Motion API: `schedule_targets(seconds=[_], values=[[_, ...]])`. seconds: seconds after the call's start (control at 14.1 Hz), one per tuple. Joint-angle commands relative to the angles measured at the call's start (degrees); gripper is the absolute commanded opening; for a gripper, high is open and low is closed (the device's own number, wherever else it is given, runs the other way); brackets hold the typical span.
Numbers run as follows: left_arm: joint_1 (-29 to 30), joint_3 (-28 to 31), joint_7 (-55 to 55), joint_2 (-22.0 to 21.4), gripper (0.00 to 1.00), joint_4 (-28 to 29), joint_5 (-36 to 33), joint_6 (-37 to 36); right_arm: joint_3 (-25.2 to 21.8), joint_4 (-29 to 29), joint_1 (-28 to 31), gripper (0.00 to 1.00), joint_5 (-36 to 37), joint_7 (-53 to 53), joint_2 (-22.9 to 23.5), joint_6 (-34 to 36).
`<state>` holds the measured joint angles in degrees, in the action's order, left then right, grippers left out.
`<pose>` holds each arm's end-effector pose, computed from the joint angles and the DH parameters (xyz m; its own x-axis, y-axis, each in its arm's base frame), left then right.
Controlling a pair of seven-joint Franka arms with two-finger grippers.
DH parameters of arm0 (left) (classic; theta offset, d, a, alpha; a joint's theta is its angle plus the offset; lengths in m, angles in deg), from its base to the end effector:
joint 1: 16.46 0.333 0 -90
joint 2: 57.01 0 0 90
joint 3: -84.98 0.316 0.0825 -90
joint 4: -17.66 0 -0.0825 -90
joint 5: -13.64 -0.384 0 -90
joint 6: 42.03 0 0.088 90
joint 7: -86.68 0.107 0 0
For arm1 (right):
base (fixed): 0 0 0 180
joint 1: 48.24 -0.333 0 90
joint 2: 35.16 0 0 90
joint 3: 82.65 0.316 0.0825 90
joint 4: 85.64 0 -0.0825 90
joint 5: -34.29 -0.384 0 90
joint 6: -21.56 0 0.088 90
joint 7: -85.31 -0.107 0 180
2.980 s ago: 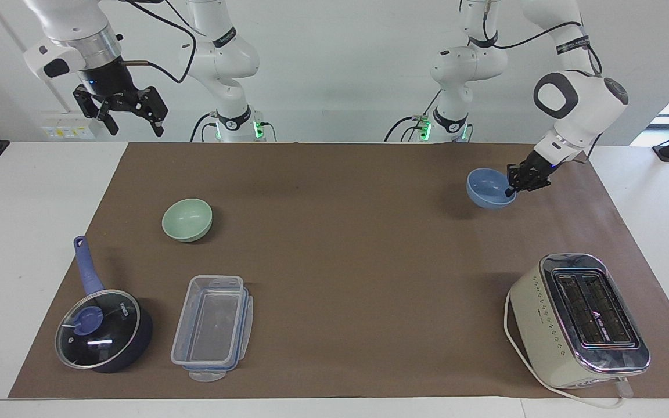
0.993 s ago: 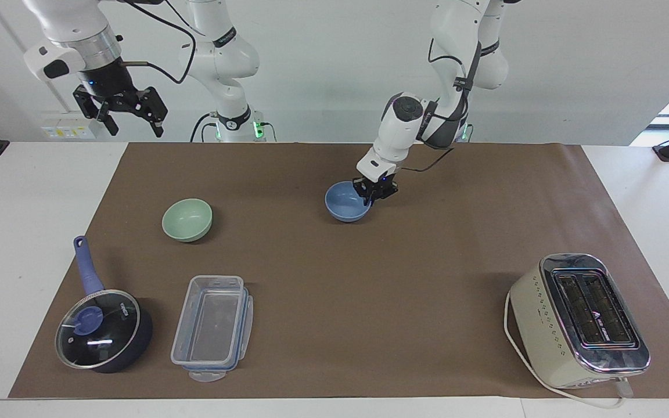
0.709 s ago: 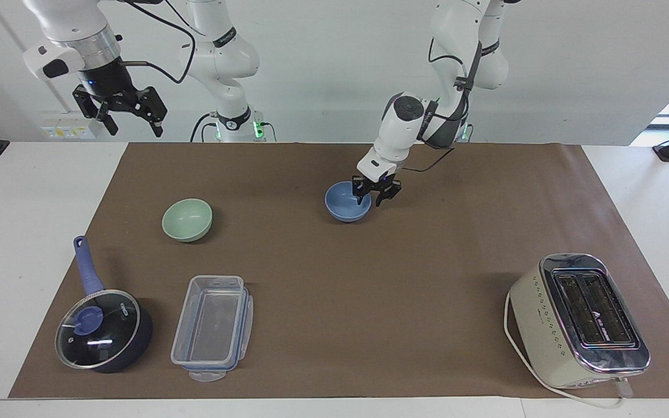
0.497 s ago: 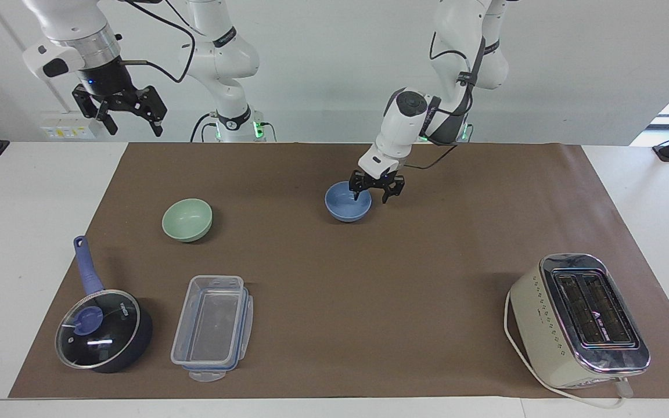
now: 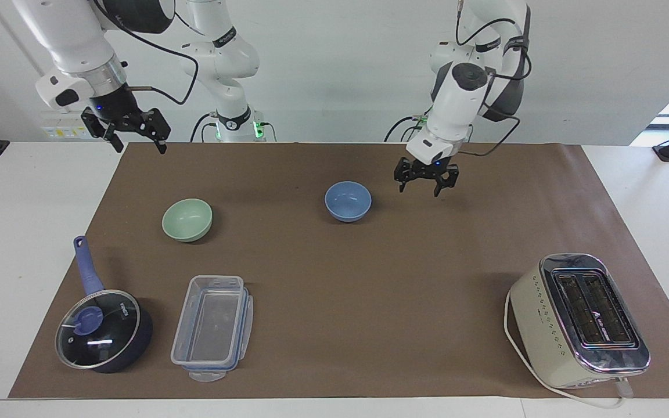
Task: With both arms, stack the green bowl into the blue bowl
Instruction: 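Release the blue bowl with the left gripper while the right gripper reaches the green bowl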
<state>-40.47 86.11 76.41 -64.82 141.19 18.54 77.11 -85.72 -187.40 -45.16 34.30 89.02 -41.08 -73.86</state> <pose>0.4728 -0.2039 0.4636 0.9831 -0.1777 0.0428 -0.1809 -0.9795 0.0887 0.5239 -0.0578 0.5911 0.9991 -0.0422 -0.0071 -0.0423 -0.9991 -0.0058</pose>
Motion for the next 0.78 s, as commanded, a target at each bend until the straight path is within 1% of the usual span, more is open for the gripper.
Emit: schedule_targets(seconds=[0.0,0.14,0.28,0.35,0.5,0.57,0.71], values=[[7.5,-0.6,10.0,0.5,1.00,-8.8,-1.2,-9.8,0.1,-7.8,1.5,1.00,-0.1,2.9,-1.5,-6.5],[12.8,-0.6,15.3,2.0,1.00,-15.7,-2.2,-14.5,0.1,-12.5,1.8,1.00,-0.2,3.8,-1.0,-11.9],[15.6,-0.5,19.8,3.4,1.00,-21.9,-5.0,-18.2,0.1,-16.7,2.4,1.00,-0.3,4.3,-0.3,-17.1],[16.8,-0.6,20.7,4.3,1.00,-25.2,-5.2,-20.0,0.1,-18.4,3.0,1.00,-0.5,5.2,0.9,-20.0],[17.6,-0.5,20.7,6.2,1.00,-31.1,-5.2,-24.3,0.1,-22.3,4.0,1.00,-0.7,7.3,2.7,-26.8],[17.6,-0.5,20.7,6.9,1.00,-33.1,-5.1,-25.8,0.1,-24.4,4.0,1.00,-0.7,7.4,2.7,-29.8],[17.7,-0.4,20.6,8.6,1.00,-37.3,-4.7,-29.2,0.1,-26.6,4.2,1.00,-0.7,8.0,4.1,-33.4]])
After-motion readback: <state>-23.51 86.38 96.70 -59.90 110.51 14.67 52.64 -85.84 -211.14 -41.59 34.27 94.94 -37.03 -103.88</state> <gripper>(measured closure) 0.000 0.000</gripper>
